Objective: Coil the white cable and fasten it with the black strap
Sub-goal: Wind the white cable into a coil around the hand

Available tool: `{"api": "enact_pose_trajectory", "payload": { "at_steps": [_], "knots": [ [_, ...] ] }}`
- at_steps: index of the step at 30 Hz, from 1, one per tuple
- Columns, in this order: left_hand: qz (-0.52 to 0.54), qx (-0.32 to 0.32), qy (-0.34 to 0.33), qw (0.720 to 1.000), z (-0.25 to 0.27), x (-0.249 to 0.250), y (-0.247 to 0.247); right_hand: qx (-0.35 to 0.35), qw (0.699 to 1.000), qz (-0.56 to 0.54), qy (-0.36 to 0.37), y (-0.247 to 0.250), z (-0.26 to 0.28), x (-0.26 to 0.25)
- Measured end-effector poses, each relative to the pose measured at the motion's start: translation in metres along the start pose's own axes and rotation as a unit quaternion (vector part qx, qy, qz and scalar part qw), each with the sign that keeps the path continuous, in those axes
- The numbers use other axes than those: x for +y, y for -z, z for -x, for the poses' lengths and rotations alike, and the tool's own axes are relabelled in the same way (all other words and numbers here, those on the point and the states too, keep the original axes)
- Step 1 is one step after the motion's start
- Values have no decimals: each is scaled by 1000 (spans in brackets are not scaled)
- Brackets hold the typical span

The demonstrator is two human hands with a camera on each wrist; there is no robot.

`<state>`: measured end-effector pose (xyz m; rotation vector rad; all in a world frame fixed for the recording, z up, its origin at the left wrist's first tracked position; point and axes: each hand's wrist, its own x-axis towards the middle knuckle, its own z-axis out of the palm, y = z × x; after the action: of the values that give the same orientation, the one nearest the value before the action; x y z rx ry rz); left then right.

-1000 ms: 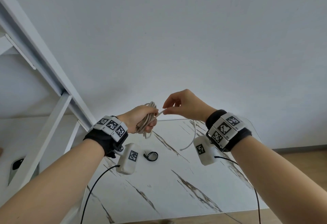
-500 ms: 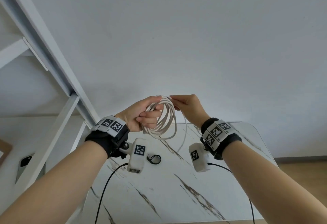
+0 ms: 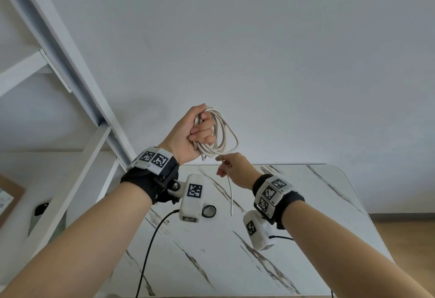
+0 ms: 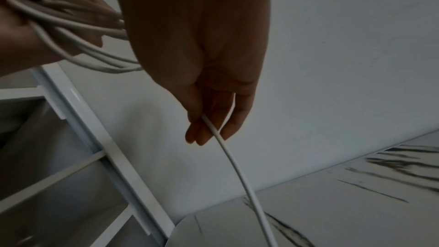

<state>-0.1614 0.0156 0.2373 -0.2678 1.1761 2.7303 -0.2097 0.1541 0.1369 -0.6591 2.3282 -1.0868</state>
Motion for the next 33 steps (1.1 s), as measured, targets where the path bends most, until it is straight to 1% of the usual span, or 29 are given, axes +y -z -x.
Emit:
{"api": "enact_pose_trajectory", "payload": {
  "at_steps": [2, 4, 6, 8, 11, 13, 15, 18, 21, 24, 26, 28, 31, 33],
  "knots": [
    [24, 26, -24, 999, -4, -2, 4, -41, 998, 36, -9, -6, 4, 0],
    [33, 53, -44, 997, -8, -3, 7, -83, 994, 75, -2, -10, 8, -3],
    [19, 81, -56, 995, -10, -4, 10, -107, 987, 117, 16, -13, 12, -6],
    [-26, 108, -63, 992, -12, -4, 15, -116, 982, 144, 31, -14, 15, -10],
    [-129, 134, -73, 980, -13, -9, 24, -108, 976, 181, 55, -10, 20, -18],
    [-206, 148, -81, 964, -13, -14, 31, -102, 969, 214, 69, -7, 21, -22],
    [-255, 161, -83, 950, -12, -18, 36, -101, 962, 242, 81, -6, 23, -24],
    [-249, 174, -78, 949, -10, -21, 41, -103, 954, 262, 103, -5, 24, -26],
    [-233, 195, -86, 949, -9, -23, 43, -106, 950, 268, 121, -6, 27, -31],
    [-180, 212, -86, 957, -6, -24, 45, -104, 948, 265, 141, -7, 30, -34],
    [-154, 212, -79, 962, -3, -25, 44, -85, 949, 261, 156, -7, 31, -36],
    [-170, 209, -53, 962, 0, -28, 43, -56, 954, 237, 174, -6, 31, -40],
    [-234, 195, 6, 952, 5, -33, 43, -27, 956, 215, 200, 0, 33, -47],
    [-263, 191, 8, 946, 7, -34, 44, -15, 952, 219, 212, 4, 34, -50]
  ]
}}
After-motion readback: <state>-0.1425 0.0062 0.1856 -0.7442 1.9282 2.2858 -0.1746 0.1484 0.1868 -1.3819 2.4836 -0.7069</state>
